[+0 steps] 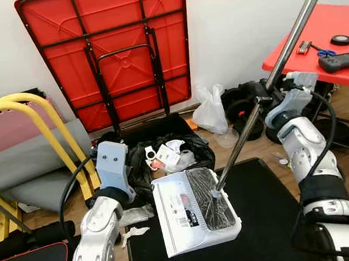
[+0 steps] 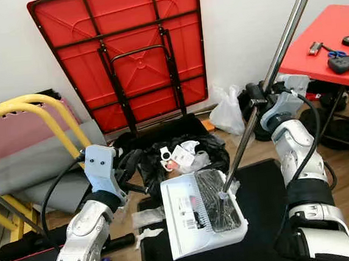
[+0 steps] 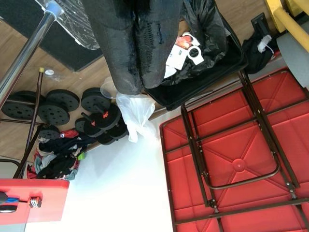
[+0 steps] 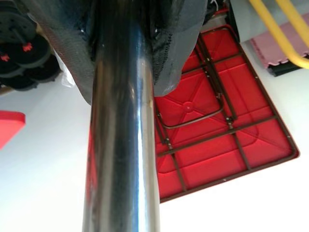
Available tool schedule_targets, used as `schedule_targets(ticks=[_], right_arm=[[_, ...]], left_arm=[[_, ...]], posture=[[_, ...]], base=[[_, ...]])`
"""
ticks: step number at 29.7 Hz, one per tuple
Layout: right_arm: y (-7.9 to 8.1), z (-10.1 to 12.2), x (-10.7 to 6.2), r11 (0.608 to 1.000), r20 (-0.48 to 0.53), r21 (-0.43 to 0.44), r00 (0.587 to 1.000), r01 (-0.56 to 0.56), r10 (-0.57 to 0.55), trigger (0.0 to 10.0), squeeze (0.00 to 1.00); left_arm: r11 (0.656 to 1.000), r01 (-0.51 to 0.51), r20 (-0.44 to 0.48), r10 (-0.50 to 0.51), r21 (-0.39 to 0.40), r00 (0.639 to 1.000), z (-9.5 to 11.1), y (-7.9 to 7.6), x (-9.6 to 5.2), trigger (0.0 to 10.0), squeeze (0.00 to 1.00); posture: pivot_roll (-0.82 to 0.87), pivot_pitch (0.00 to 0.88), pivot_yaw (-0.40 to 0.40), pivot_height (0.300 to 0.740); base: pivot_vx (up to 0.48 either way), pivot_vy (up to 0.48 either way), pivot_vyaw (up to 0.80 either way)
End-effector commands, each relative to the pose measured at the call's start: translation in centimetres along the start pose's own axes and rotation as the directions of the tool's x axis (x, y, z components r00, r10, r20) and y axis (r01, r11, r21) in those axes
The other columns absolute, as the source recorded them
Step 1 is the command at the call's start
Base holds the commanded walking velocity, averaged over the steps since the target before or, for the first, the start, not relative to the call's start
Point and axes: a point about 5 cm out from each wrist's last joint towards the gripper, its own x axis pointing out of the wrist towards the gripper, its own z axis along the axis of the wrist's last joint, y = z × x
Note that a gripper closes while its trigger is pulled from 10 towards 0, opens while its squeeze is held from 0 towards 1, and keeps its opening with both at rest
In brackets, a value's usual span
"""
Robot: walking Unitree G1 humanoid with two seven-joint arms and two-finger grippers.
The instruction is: Sweep floor
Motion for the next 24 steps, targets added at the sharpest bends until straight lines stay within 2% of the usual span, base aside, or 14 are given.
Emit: schedule_targets(ticks=[1, 6, 8, 10, 12, 16, 18, 24], right_arm=[[0.5, 0.33, 0.28, 1.0, 0.029, 0.026, 1.0, 0.004, -0.005, 10.0, 0.0], [0.51, 0.41, 0.35, 0.998, 0.03, 0.056, 1.0, 0.003, -0.004, 10.0, 0.0], [0.53, 0.55, 0.36, 0.998, 0.041, 0.058, 0.999, -0.003, 0.0, 10.0, 0.0], [0.55, 0.69, 0.34, 0.999, 0.047, 0.037, 0.999, -0.004, 0.002, 10.0, 0.0], [0.83, 0.62, 0.32, 0.997, 0.039, 0.063, 0.999, -0.037, 0.034, 10.0, 0.0], [0.77, 0.71, 0.33, 0.997, 0.048, 0.072, 0.999, -0.028, 0.024, 10.0, 0.0], [0.82, 0.86, 0.38, 0.998, 0.049, 0.046, 0.998, -0.03, 0.028, 10.0, 0.0], [0.91, 0.97, 0.39, 0.998, 0.055, 0.039, 0.998, -0.04, 0.038, 10.0, 0.0]], left_arm=[[0.999, -0.036, 0.004, 0.036, 0.007, 0.999, -0.11, 0.5, -0.12, 10.0, 0.0], [0.999, -0.034, 0.005, 0.034, 0.009, 0.999, -0.07, 0.51, -0.14, 10.0, 0.0], [0.999, -0.034, 0.007, 0.034, 0.009, 0.999, -0.04, 0.52, -0.15, 10.0, 0.0], [0.999, -0.033, 0.009, 0.033, 0.008, 0.999, 0.02, 0.54, -0.17, 10.0, 0.0], [0.999, -0.031, 0.012, 0.031, 0.006, 0.999, 0.05, 0.53, -0.16, 10.0, 0.0], [1.0, -0.031, 0.013, 0.031, 0.005, 0.999, 0.07, 0.53, -0.15, 10.0, 0.0], [1.0, -0.031, 0.015, 0.031, 0.004, 0.999, 0.1, 0.51, -0.14, 10.0, 0.0], [1.0, -0.031, 0.016, 0.031, 0.004, 0.999, 0.11, 0.51, -0.14, 10.0, 0.0]], posture=[[-0.15, 0.0, 0.0, 0.74], [-0.15, 0.0, 0.001, 0.74], [-0.15, 0.0, -0.001, 0.74], [-0.15, 0.0, -0.001, 0.74], [-0.15, 0.0, -0.001, 0.74], [-0.15, 0.0, -0.001, 0.74], [-0.15, 0.0, -0.002, 0.74], [-0.15, 0.0, -0.002, 0.74]], base=[[0.0, 0.0, -0.8], [0.0, 0.0, -0.8], [0.259, 0.0, -0.8], [0.289, 0.0, 0.0], [0.294, 0.0, -0.73], [0.295, 0.0, -0.8], [0.296, 0.0, 0.0], [0.296, 0.0, 0.0]])
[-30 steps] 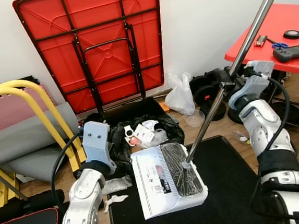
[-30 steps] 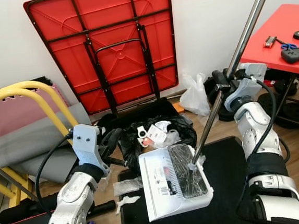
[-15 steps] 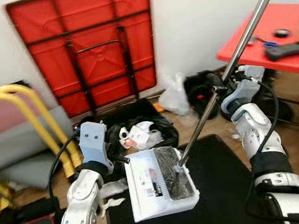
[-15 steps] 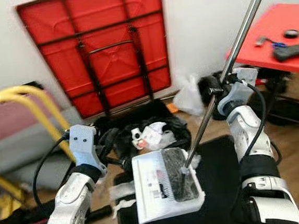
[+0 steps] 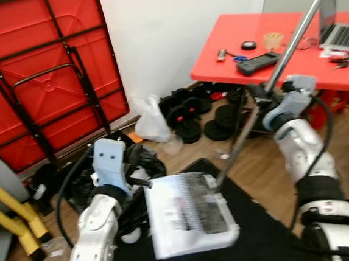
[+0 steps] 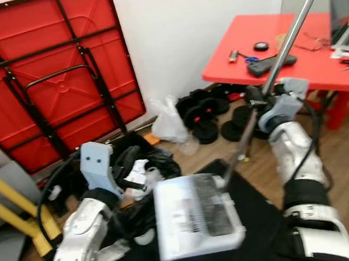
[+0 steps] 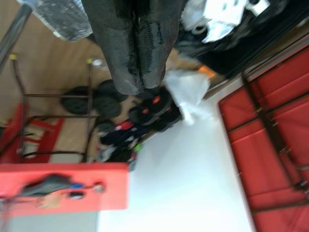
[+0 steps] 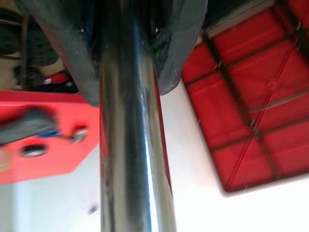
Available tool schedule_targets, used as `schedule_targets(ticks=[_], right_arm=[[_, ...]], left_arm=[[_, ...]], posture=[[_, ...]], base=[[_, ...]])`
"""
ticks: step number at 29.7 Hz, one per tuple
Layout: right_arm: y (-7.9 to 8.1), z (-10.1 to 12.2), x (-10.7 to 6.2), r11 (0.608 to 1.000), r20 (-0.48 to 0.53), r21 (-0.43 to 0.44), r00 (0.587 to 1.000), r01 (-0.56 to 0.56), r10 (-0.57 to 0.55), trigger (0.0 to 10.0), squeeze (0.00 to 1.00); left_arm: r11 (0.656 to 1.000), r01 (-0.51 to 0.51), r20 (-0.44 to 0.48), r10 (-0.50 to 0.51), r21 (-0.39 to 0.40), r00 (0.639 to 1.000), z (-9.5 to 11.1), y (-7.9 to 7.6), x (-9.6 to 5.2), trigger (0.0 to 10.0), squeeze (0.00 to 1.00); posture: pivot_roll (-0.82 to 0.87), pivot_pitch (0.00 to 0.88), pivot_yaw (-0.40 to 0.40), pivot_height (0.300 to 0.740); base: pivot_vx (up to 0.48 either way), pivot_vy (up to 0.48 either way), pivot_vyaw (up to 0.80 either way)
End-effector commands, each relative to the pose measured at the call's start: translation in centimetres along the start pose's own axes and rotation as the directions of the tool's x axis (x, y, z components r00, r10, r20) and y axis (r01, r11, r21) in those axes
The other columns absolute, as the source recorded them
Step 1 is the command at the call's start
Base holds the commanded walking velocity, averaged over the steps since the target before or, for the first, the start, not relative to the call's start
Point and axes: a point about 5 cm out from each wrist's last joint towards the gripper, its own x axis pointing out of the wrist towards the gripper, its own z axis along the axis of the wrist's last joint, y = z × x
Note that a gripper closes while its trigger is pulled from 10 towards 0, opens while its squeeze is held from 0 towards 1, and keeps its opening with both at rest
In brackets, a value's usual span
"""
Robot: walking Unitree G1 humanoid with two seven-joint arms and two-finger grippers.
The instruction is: Sweep floor
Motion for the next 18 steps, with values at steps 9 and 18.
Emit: schedule_targets(ticks=[9, 18], right_arm=[[1.49, 1.23, 0.43, 0.995, 0.067, 0.049, 0.994, -0.091, 0.088, 10.0, 0.0], [1.87, 1.25, 0.34, 0.991, 0.048, -0.002, 0.99, -0.136, 0.136, 10.0, 0.0]], left_arm=[[1.0, -0.016, 0.001, 0.016, 0.002, 1.0, 0.0, 0.1, 0.02, 10.0, 0.0], [1.0, -0.016, 0.001, 0.016, 0.003, 1.0, 0.04, 0.08, 0.03, 10.0, 0.0]], posture=[[-0.15, 0.0, -0.002, 0.74], [-0.15, 0.0, -0.004, 0.74]], base=[[0.296, 0.0, 0.41], [0.295, 0.0, 0.62]])
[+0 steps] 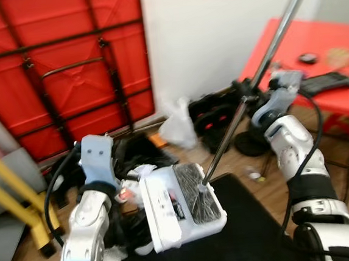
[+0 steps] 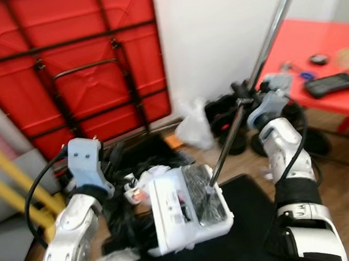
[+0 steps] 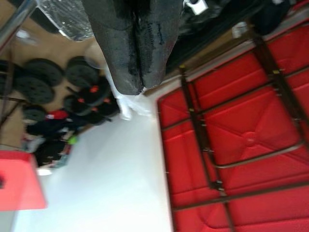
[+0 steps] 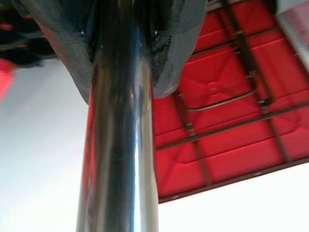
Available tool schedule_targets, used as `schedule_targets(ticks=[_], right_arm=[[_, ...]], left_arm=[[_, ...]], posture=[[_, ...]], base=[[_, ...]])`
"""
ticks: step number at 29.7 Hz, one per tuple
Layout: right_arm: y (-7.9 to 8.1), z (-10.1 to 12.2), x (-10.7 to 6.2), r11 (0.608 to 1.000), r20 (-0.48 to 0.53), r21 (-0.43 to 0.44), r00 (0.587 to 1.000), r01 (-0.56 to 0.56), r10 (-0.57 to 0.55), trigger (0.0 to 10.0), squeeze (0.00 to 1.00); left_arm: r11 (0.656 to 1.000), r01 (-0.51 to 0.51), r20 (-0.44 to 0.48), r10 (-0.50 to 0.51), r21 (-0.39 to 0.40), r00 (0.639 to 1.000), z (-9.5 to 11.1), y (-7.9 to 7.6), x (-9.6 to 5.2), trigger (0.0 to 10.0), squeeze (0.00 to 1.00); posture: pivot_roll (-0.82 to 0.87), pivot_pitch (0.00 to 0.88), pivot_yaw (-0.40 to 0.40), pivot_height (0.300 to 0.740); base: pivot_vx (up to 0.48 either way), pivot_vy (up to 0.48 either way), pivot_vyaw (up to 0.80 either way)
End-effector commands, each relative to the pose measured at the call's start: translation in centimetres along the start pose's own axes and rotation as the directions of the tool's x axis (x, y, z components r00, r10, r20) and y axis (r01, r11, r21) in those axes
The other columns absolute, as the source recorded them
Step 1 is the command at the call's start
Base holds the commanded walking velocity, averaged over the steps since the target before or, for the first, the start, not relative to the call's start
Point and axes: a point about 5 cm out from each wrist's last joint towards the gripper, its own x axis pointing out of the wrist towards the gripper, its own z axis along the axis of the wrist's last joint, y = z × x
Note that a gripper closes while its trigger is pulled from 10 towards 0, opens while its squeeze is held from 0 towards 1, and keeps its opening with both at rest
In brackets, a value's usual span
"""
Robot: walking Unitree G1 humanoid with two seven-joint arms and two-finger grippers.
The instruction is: Sweep floor
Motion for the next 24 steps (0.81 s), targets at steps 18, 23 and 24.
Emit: schedule_targets(ticks=[18, 23, 24], right_arm=[[0.29, 1.41, 0.17, 0.999, 0.038, -0.024, 0.999, -0.036, 0.037, 10.0, 0.0], [0.24, 1.64, 0.04, 0.997, 0.03, -0.067, 0.999, -0.042, 0.044, 10.0, 0.0], [0.23, 1.69, 0.01, 0.996, 0.028, -0.078, 0.999, -0.044, 0.047, 10.0, 0.0]], left_arm=[[1.0, 0.002, -0.002, -0.002, -0.001, 1.0, 0.12, -0.32, -0.3, 10.0, 0.0], [1.0, 0.003, -0.003, -0.003, -0.001, 1.0, 0.21, -0.4, -0.52, 10.0, 0.0], [1.0, 0.004, -0.004, -0.004, -0.001, 1.0, 0.24, -0.43, -0.58, 10.0, 0.0]], posture=[[-0.15, 0.0, -0.01, 0.74], [-0.15, 0.0, -0.012, 0.74], [-0.15, 0.0, -0.012, 0.74]], base=[[0.292, 0.0, 0.39], [0.28, 0.0, 0.0], [0.274, 0.0, 0.0]])
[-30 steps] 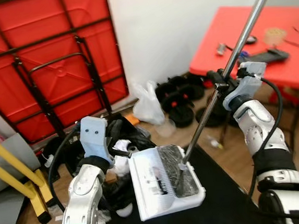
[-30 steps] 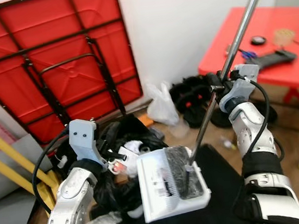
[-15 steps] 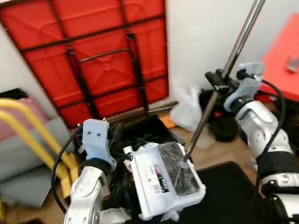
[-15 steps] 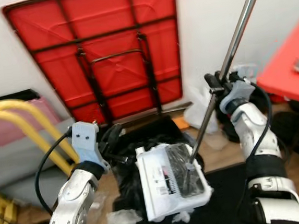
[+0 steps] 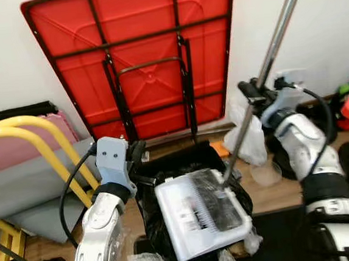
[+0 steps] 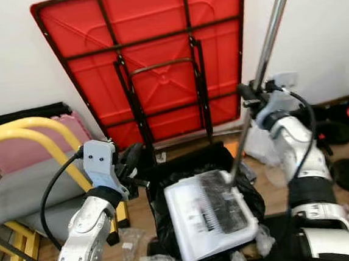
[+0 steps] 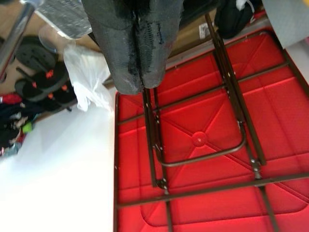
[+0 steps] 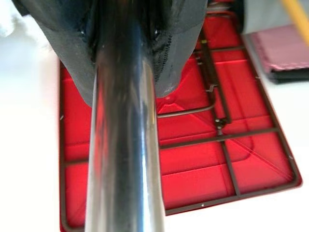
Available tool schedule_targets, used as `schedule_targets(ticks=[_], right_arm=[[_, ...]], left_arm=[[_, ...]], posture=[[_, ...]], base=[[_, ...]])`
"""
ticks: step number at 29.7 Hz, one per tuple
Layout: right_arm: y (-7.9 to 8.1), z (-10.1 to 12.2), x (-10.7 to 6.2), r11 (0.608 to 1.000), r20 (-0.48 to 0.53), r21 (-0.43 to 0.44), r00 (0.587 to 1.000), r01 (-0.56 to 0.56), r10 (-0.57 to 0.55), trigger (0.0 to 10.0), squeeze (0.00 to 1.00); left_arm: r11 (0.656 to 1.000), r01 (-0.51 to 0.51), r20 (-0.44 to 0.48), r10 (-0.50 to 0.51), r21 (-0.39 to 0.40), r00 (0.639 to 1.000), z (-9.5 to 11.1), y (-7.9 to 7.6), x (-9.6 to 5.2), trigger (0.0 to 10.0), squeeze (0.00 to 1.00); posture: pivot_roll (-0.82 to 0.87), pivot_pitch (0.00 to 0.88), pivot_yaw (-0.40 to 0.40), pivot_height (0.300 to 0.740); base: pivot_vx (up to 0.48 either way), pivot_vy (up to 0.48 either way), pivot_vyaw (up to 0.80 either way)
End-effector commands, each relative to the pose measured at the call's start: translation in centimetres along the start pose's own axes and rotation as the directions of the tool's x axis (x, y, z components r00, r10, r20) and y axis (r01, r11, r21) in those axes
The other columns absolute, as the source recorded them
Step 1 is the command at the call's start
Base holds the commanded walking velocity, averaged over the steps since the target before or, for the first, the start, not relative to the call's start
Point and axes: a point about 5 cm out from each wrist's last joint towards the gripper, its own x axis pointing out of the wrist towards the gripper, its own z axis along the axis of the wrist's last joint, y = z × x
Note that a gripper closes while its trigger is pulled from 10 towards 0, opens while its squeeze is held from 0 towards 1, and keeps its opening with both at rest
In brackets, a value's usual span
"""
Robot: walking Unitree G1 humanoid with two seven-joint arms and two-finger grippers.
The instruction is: Sweep floor
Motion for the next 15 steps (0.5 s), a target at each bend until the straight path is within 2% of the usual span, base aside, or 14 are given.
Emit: schedule_targets(ticks=[1, 7, 9, 11, 12, 15], right_arm=[[1.0, 1.4, 0.6, 0.999, 0.064, -0.019, 0.997, -0.039, 0.04, 10.0, 0.0], [-0.2, 2.7, 1.1, 0.994, 0.073, -0.106, 0.997, 0.0, 0.008, 10.0, 0.0], [-1.5, 4.0, 1.6, 0.985, 0.08, -0.164, 0.996, 0.045, -0.033, 10.0, 0.0], [-1.7, 4.2, 1.8, 0.982, 0.078, -0.179, 0.996, 0.056, -0.043, 10.0, 0.0], [-1.9, 4.5, 2.0, 0.979, 0.079, -0.195, 0.996, 0.066, -0.051, 10.0, 0.0], [-1.8, 5.1, 2.7, 0.973, 0.091, -0.217, 0.994, 0.078, -0.059, 10.0, 0.0]], left_arm=[[1.0, -0.018, -0.034, 0.018, 0.008, 0.999, -0.4, 0.3, -0.5, 10.0, 0.0], [1.0, -0.005, -0.046, 0.004, -0.021, 0.999, -0.1, -0.2, -1.1, 10.0, 0.0], [0.996, 0.051, -0.053, -0.055, -0.079, 0.997, 0.3, -1.4, -2.3, 10.0, 0.0], [0.994, 0.061, -0.055, -0.066, -0.091, 0.996, 0.4, -1.7, -2.5, 10.0, 0.0], [0.993, 0.052, -0.053, -0.058, -0.105, 0.997, 0.7, -1.9, -3.0, 10.0, 0.0], [0.992, 0.031, -0.052, -0.038, -0.122, 0.998, 1.3, -2.0, -4.0, 10.0, 0.0]], posture=[[-0.14, 0.0, -0.017, 0.74], [-0.13, 0.036, -0.024, 0.74], [-0.12, 0.081, -0.033, 0.74], [-0.12, 0.081, -0.033, 0.74], [-0.1, 0.119, -0.036, 0.74], [-0.09, 0.146, -0.034, 0.74]], base=[[0.0, 0.0, 0.0], [0.0, 0.0, 0.0], [0.0, 0.0, 0.0], [0.0, 0.0, 0.0], [0.0, 0.0, 0.0], [0.0, 0.0, 0.0]])
